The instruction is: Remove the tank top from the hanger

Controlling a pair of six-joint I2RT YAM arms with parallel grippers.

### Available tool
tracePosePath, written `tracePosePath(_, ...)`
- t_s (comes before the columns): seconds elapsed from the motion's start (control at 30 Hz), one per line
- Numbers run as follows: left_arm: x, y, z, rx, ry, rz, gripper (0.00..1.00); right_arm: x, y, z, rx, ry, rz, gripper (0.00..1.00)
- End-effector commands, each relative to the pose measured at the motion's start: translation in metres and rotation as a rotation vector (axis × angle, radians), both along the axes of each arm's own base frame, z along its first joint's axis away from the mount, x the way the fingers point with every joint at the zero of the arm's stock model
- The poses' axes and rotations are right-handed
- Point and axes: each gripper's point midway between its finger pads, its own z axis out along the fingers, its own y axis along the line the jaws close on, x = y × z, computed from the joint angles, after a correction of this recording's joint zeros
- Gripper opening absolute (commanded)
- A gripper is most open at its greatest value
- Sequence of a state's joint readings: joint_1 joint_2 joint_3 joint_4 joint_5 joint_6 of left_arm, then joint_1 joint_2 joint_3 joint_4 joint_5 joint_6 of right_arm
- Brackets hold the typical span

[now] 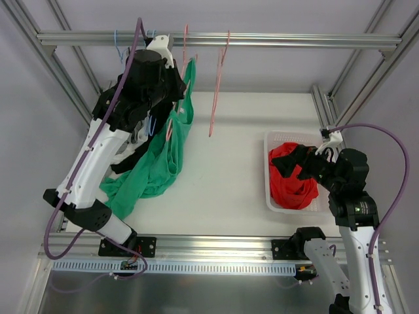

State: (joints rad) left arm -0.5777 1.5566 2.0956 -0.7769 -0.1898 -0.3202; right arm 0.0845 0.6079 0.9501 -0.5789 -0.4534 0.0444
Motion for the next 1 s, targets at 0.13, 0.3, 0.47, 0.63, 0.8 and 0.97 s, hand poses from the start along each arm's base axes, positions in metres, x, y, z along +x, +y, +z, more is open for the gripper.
tracePosePath(0.13,-0.051,-0.01,0.038,-0.171,-0.125,-0.092,0.0,-0.002,0.013,0.011,0.034,-0.057,0.089,0.99)
tracePosePath(0.3,-0.09,-0.008,0.019,-0.205,-0.11,-0.131,0.0,-0.019,0.038,0.02,0.094,-0.095,0.28,1.0)
tracePosePath(0.47,-0.144,-0.009,-0.024,-0.241,-0.045,-0.221,0.0,-0.039,0.054,0.024,0.143,-0.162,0.422,1.0)
tracePosePath(0.63,-0.197,-0.011,-0.106,-0.242,0.113,-0.348,0.0,-0.054,0.071,0.009,0.2,-0.157,0.524,1.0)
tracePosePath(0.8,-0.254,-0.018,-0.161,-0.29,0.296,-0.539,0.0,-0.046,0.09,-0.017,0.212,-0.113,0.494,0.96)
tracePosePath(0.97,-0.28,-0.022,-0.181,-0.311,0.372,-0.614,0.0,-0.03,0.119,-0.048,0.143,-0.109,0.442,0.87)
